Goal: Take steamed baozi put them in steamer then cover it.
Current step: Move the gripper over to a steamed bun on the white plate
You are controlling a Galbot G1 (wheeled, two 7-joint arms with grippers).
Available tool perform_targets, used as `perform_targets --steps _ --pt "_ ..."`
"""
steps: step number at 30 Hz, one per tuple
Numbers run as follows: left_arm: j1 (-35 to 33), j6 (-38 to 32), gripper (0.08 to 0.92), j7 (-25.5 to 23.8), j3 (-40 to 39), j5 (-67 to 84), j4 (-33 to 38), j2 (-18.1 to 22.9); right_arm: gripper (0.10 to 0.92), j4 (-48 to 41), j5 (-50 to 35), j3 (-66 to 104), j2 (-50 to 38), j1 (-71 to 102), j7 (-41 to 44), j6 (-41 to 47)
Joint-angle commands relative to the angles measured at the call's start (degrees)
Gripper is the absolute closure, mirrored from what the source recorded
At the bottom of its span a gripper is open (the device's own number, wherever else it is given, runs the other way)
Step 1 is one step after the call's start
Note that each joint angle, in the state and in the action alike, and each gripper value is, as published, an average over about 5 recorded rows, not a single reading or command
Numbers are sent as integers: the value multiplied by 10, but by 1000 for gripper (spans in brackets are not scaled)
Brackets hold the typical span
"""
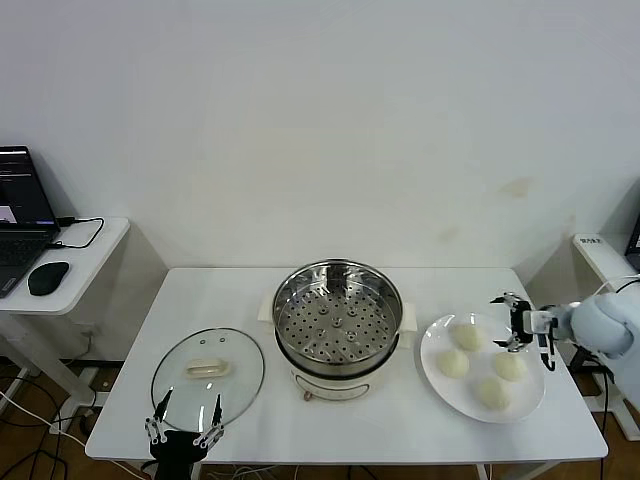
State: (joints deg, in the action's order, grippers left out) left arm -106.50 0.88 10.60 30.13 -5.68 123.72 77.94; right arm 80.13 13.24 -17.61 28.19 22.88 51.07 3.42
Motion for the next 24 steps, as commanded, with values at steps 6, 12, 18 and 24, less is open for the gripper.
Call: perform_targets --steps 6,12,18,24 --pt "6 6 177 0 2 -3 0 2 203 -130 6 -210 72 -176 54 -5" --pt "4 6 177 -1 10 -3 1 -1 203 -161 15 -204 111 -165 48 -6" --pt "5 8 177 -1 15 -3 3 -3 203 -174 30 -202 129 -157 47 -1" --pt "4 8 177 -1 15 -3 3 -3 203 -191 39 -198 135 -155 45 2"
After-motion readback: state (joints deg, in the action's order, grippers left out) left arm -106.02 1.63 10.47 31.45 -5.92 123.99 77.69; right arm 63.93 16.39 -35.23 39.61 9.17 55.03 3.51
